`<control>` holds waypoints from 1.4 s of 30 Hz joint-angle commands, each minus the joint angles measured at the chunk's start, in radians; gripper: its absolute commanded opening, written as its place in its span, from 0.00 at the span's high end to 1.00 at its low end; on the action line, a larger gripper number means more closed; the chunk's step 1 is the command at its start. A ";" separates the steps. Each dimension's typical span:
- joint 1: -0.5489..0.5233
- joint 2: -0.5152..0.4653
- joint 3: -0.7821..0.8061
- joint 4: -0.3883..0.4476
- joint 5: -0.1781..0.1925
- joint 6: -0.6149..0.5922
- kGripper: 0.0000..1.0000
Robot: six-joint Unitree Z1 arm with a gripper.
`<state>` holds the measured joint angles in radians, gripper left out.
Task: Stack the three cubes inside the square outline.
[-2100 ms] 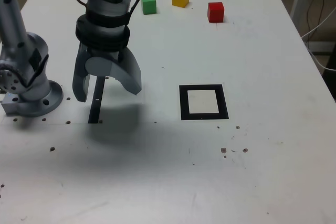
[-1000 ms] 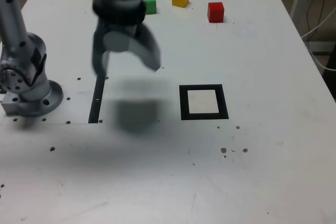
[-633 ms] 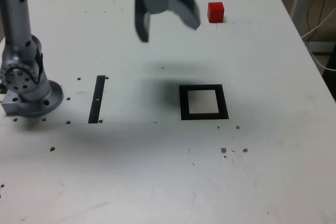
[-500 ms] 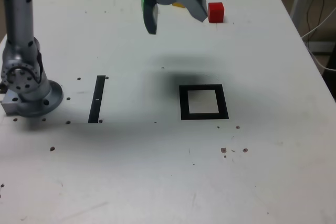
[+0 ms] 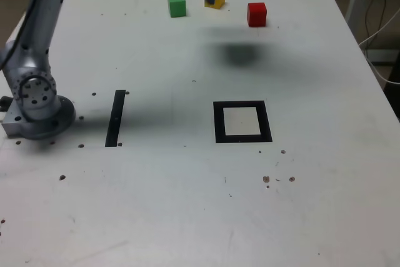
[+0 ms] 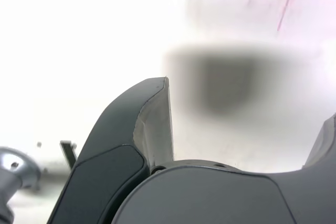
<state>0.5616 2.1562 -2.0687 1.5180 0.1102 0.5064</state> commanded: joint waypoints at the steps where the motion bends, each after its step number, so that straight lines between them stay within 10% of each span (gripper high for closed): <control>1: 0.016 0.059 -0.094 0.028 0.002 0.019 0.01; 26: 0.060 0.417 -0.527 0.111 0.029 0.180 0.09; 42: 0.054 0.409 -0.517 0.100 0.050 0.186 0.46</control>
<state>0.6186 2.5733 -2.5795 1.6104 0.1611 0.6904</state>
